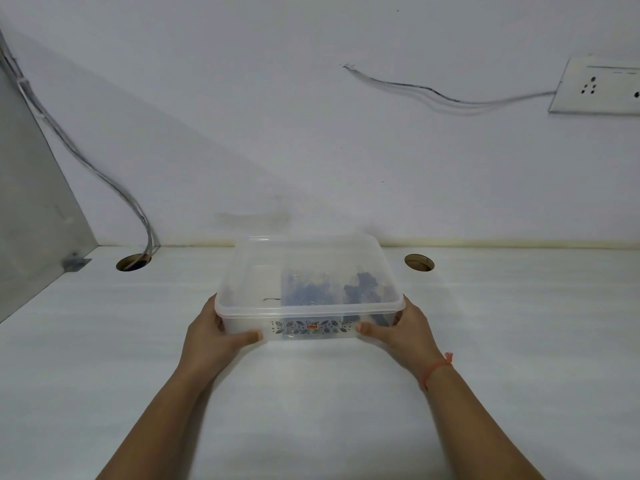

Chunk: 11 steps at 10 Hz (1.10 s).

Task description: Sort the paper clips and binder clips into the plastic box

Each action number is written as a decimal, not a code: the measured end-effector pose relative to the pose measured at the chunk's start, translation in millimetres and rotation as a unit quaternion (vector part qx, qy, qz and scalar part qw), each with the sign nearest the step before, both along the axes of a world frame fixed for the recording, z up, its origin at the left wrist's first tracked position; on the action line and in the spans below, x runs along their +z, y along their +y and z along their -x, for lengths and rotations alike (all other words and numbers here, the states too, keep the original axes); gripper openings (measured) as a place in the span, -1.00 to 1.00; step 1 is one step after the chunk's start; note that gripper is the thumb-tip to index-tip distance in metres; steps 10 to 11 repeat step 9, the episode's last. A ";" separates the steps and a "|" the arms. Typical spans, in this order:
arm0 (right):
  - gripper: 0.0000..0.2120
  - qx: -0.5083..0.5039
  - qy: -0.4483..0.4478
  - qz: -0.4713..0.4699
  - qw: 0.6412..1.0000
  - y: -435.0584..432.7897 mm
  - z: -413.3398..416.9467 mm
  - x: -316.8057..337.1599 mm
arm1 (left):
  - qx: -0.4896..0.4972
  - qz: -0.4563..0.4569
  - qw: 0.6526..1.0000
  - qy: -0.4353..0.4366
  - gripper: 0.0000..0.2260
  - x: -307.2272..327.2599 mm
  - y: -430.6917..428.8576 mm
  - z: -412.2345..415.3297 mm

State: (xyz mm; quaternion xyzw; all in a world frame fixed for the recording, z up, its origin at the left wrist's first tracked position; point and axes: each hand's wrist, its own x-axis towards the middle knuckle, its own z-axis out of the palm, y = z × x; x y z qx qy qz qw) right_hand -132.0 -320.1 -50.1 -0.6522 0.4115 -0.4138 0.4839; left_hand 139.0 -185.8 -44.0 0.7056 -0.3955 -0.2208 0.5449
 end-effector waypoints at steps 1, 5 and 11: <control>-0.36 0.001 -0.001 0.005 1.000 -2.8 -0.3 -0.3 | -0.002 0.000 1.000 0.003 -0.28 0.0 -0.9 -0.6; -0.42 -0.020 0.032 0.021 0.999 -0.2 -5.8 0.2 | 0.011 -0.016 1.000 0.011 -0.40 7.3 0.9 4.8; -0.47 -0.047 0.036 0.054 0.997 16.5 -6.3 1.8 | 0.070 -0.012 0.997 -0.023 -0.45 2.1 6.8 9.8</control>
